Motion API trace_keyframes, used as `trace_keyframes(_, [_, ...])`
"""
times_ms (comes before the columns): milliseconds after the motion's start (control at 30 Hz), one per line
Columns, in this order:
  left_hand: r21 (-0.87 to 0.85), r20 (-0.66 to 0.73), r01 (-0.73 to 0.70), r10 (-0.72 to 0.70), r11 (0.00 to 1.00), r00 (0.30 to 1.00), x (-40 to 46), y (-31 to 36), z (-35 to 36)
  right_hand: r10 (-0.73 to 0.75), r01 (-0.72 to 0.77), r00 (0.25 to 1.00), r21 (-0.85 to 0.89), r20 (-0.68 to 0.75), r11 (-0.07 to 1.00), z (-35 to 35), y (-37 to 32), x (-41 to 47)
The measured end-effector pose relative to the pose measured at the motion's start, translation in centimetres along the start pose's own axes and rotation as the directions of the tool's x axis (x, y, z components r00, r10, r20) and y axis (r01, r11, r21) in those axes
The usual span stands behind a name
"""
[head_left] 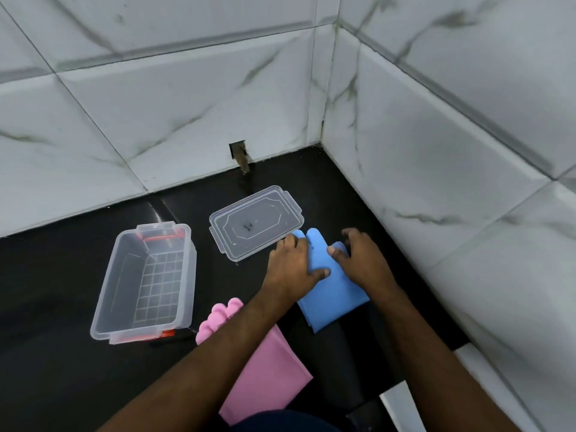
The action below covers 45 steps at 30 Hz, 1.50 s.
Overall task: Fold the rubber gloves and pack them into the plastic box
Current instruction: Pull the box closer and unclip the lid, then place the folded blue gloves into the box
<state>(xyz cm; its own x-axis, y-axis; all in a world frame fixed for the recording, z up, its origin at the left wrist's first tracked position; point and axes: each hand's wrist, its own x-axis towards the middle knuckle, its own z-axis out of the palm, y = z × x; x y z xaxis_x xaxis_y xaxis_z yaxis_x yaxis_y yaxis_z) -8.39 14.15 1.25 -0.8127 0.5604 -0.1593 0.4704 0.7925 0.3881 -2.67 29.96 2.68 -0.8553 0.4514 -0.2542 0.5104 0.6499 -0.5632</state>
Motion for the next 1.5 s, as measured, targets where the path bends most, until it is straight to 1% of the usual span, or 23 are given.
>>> trace_keyframes(33, [0.012, 0.014, 0.017, -0.017, 1.0, 1.0, -0.1, -0.1, 0.1, 0.028, -0.029, 0.999, 0.031, 0.033, 0.999, -0.1, 0.5, -0.6])
trace_keyframes(100, [0.018, 0.028, 0.035, -0.036, 0.999, 0.999, -0.2, -0.1, 0.2, 0.072, -0.073, 0.997, 0.016, 0.041, 0.997, 0.1, 1.5, -1.7])
trace_keyframes(200, [-0.088, 0.022, 0.046, -0.044, 0.995, 0.999, -0.4, -0.2, 0.1, 0.08, -0.08, 0.995, 0.004, -0.053, 0.997, 0.4, 2.2, -2.7])
trace_keyframes(300, [-0.223, 0.017, 0.035, -0.032, 0.974, 0.999, -0.6, -0.4, -0.1, 0.013, -0.005, 0.986, 0.049, -0.167, 0.999, 0.7, 2.2, -3.0])
trace_keyframes(400, [-0.257, 0.035, -0.039, 0.049, 0.966, 0.998, -0.5, -0.9, -0.4, -0.083, 0.104, 0.973, 0.088, -0.213, 0.991, 1.3, 2.0, -3.1])
trace_keyframes(467, [-0.314, 0.042, -0.037, 0.052, 0.949, 0.998, -0.1, -1.4, -1.0, -0.093, 0.129, 0.967, 0.139, -0.235, 0.982, 1.7, 2.0, -3.1])
trace_keyframes(533, [-0.307, 0.066, -0.042, 0.065, 0.951, 0.996, 0.2, -1.8, -1.5, -0.1, 0.138, 0.967, 0.152, -0.235, 0.979, 2.2, 2.1, -3.0])
trace_keyframes(600, [-0.227, 0.07, -0.074, 0.092, 0.971, 0.993, 0.3, -2.0, -1.3, -0.098, 0.132, 0.971, 0.144, -0.219, 0.981, 2.8, 2.3, -3.0])
trace_keyframes(667, [-0.193, 0.044, -0.073, 0.083, 0.979, 0.996, 0.3, -2.1, -0.8, -0.078, 0.102, 0.974, 0.102, -0.214, 0.99, 3.5, 2.5, -3.0])
trace_keyframes(700, [-0.213, 0.024, -0.062, 0.069, 0.975, 0.997, 0.4, -2.2, -0.5, -0.068, 0.078, 0.972, 0.033, -0.227, 0.996, 3.8, 2.6, -3.1])
trace_keyframes(767, [-0.277, -0.017, -0.039, 0.036, 0.96, 0.999, 0.6, -2.5, -0.1, -0.039, 0.012, 0.971, -0.115, -0.237, 0.993, 4.3, 2.8, -3.5])
trace_keyframes(833, [-0.369, -0.047, 0.004, -0.023, 0.929, 0.999, 1.0, -2.9, 0.0, -0.001, -0.03, 0.981, -0.156, -0.196, 0.987, 4.4, 2.8, -3.8])
trace_keyframes(933, [-0.512, -0.048, 0.061, -0.1, 0.857, 0.994, 1.5, -3.5, 0.2, 0.083, -0.086, 0.991, -0.018, -0.102, 0.996, 4.2, 2.8, -3.3])
trace_keyframes(1000, [-0.507, -0.055, 0.061, -0.102, 0.86, 0.993, 1.7, -3.4, 0.6, 0.159, -0.156, 0.987, 0.128, -0.02, 0.979, 3.7, 2.7, -2.6])
trace_keyframes(1067, [-0.456, -0.058, 0.059, -0.095, 0.888, 0.994, 1.7, -3.0, 0.7, 0.162, -0.167, 0.986, 0.254, 0.041, 0.953, 3.0, 2.5, -2.1])
trace_keyframes(1133, [-0.33, -0.103, 0.003, -0.04, 0.944, 0.994, 1.4, -2.3, 0.7, 0.087, -0.098, 0.995, 0.29, 0.052, 0.952, 2.3, 2.2, -2.0])
trace_keyframes(1200, [-0.185, -0.238, -0.135, 0.089, 0.973, 0.967, 0.8, -1.7, 0.0, -0.026, 0.013, 0.998, 0.216, 0.06, 0.976, 1.4, 1.4, -2.1])
trace_keyframes(1233, [-0.162, -0.284, -0.225, 0.173, 0.961, 0.943, 0.6, -1.6, -0.7, -0.088, 0.075, 0.994, 0.178, 0.068, 0.981, 0.7, 0.8, -2.3])
trace_keyframes(1267, [-0.175, -0.269, -0.309, 0.256, 0.935, 0.929, 0.6, -1.6, -1.6, -0.147, 0.135, 0.986, 0.152, 0.076, 0.979, -0.1, 0.3, -2.3])
trace_keyframes(1333, [-0.225, -0.103, -0.391, 0.377, 0.893, 0.921, 0.4, -2.1, -3.8, -0.263, 0.256, 0.96, 0.078, 0.093, 0.963, -1.8, -1.2, -2.5])
trace_keyframes(1367, [-0.238, -0.036, -0.403, 0.406, 0.884, 0.913, 0.3, -2.3, -5.1, -0.318, 0.318, 0.941, 0.018, 0.114, 0.948, -2.8, -2.2, -2.7])
trace_keyframes(1433, [-0.24, -0.002, -0.419, 0.432, 0.876, 0.902, -0.1, -2.6, -7.4, -0.396, 0.42, 0.902, -0.131, 0.173, 0.898, -4.7, -4.5, -3.0])
trace_keyframes(1500, [-0.143, 0.022, -0.442, 0.45, 0.885, 0.893, -0.7, -2.7, -9.6, -0.43, 0.477, 0.875, -0.253, 0.222, 0.841, -6.3, -7.4, -3.5])
